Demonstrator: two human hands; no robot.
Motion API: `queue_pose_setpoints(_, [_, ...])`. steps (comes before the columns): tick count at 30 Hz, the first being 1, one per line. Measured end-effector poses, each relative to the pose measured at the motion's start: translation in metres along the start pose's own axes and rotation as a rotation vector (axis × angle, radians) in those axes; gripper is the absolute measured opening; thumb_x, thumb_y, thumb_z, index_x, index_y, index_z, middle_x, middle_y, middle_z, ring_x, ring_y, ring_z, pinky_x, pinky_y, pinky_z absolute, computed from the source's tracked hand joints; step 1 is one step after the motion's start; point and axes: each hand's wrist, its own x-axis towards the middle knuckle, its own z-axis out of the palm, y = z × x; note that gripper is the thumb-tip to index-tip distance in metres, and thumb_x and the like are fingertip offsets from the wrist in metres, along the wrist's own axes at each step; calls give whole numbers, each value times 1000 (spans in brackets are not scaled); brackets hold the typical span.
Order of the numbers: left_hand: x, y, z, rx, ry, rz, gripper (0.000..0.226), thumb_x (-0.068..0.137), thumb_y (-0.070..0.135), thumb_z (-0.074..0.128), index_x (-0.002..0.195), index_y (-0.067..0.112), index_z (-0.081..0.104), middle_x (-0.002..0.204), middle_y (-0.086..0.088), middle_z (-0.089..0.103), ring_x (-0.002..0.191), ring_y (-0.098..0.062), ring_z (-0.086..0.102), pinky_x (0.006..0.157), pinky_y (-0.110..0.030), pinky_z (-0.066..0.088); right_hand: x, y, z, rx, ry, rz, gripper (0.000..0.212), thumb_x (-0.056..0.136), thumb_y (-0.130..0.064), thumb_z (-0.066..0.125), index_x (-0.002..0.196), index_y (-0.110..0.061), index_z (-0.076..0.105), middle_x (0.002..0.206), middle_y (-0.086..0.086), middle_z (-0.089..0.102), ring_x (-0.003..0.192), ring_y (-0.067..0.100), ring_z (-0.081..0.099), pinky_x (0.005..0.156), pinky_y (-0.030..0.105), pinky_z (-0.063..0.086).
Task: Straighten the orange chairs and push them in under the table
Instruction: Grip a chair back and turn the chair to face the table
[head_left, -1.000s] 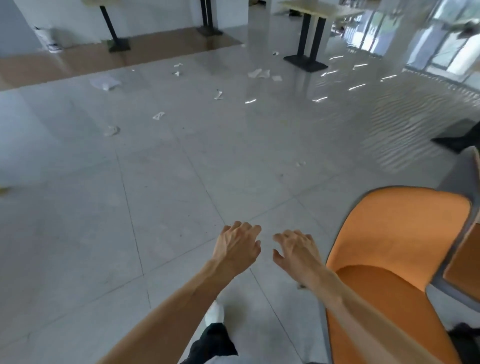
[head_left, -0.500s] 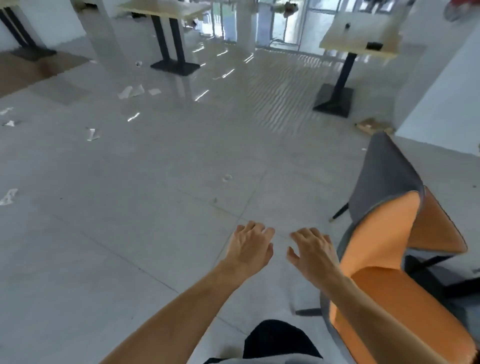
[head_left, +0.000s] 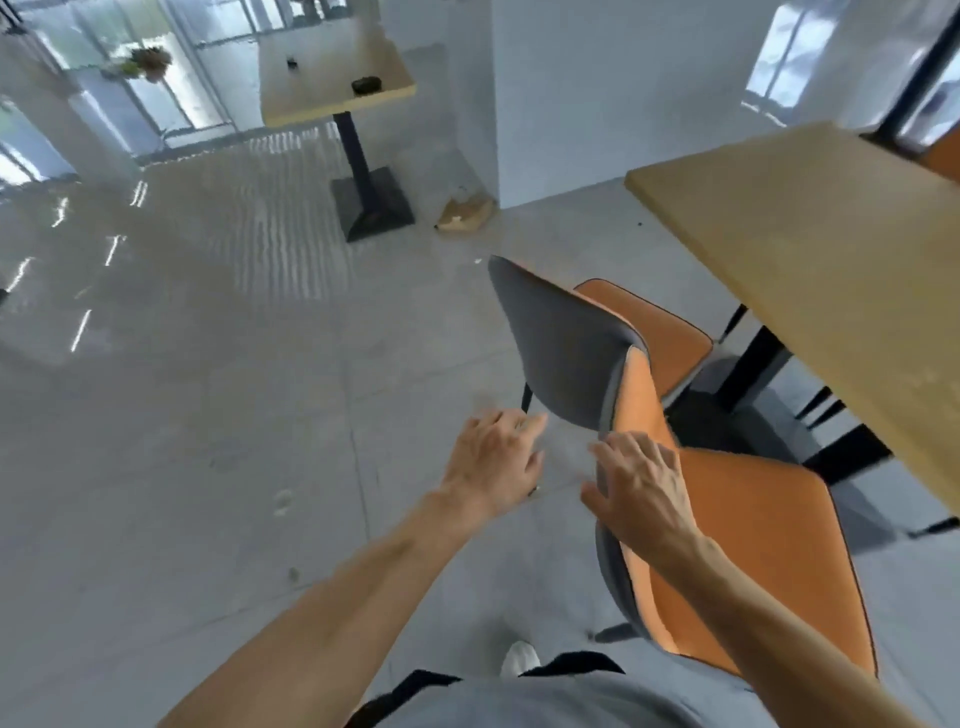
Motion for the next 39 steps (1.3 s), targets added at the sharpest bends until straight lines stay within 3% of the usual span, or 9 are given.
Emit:
queue_pose_setpoints(5, [76, 5, 15, -10, -112, 378, 52, 82, 21, 64, 130, 8, 48, 119, -15, 59, 112, -35, 52, 86, -47, 49, 3, 10, -5, 60, 4, 268, 45, 83, -36, 61, 125, -19, 53, 122, 6, 58, 111, 29, 53, 88, 44, 46])
queue_pose_setpoints(8, [117, 11, 27, 80, -192, 603, 55, 83, 27, 64, 132, 12, 43, 129, -11, 52, 120, -30, 44, 90, -44, 47, 0, 13, 4, 90, 0, 420, 54, 88, -45, 52, 136, -23, 40, 132, 4, 51, 118, 27, 49, 92, 41, 44])
queue_pose_setpoints(12, [161, 16, 40, 288, -426, 932, 71, 84, 40, 59, 142, 22, 23, 145, -10, 30, 137, -31, 19, 107, -53, 27, 4, 5, 16, 117, -19, 616, 56, 88, -56, 45, 136, -27, 36, 131, 2, 49, 115, 26, 49, 88, 39, 43])
queue_pose_setpoints(17, [200, 11, 59, 404, -521, 1223, 88, 80, 50, 63, 146, 29, 8, 156, -9, 14, 143, -34, 2, 108, -70, 7, 28, -27, 34, 165, 4, 879, 61, 84, -61, 48, 132, -26, 35, 121, -1, 51, 100, 23, 52, 78, 36, 44])
queue_pose_setpoints(21, [231, 7, 78, 440, -424, 1333, 79, 81, 44, 65, 143, 26, 21, 149, -10, 28, 140, -32, 16, 108, -65, 16, 44, -44, 49, 122, 39, 1122, 69, 84, -52, 57, 141, -21, 30, 124, 2, 52, 101, 27, 56, 80, 39, 46])
queue_pose_setpoints(25, [259, 12, 88, 316, -354, 1425, 47, 71, 35, 75, 112, 20, 59, 112, -5, 65, 110, -28, 56, 94, -46, 42, 54, -45, 59, 71, 117, 1290, 57, 68, -38, 76, 118, -19, 55, 93, 1, 67, 75, 26, 65, 59, 36, 51])
queue_pose_setpoints(29, [267, 17, 94, 314, -364, 1399, 32, 56, 32, 84, 80, 19, 67, 77, -1, 72, 75, -25, 66, 74, -39, 54, 48, -39, 59, -63, 136, 1198, 54, 50, -36, 86, 95, -22, 62, 71, -8, 68, 52, 16, 63, 38, 26, 44])
queue_pose_setpoints(33, [260, 16, 99, 292, -317, 1353, 25, 52, 18, 85, 68, 20, 66, 66, 1, 70, 63, -23, 65, 71, -36, 52, 37, -33, 65, -101, 212, 1094, 52, 48, -32, 88, 94, -20, 65, 74, -8, 72, 51, 16, 64, 38, 26, 46])
queue_pose_setpoints(39, [219, 33, 96, 237, -323, 1284, 37, 33, 16, 92, 55, 18, 63, 52, 1, 65, 50, -23, 62, 59, -34, 51, -14, -15, 68, -155, 264, 972, 47, 54, -32, 86, 95, -20, 68, 82, -8, 75, 57, 16, 67, 39, 27, 51])
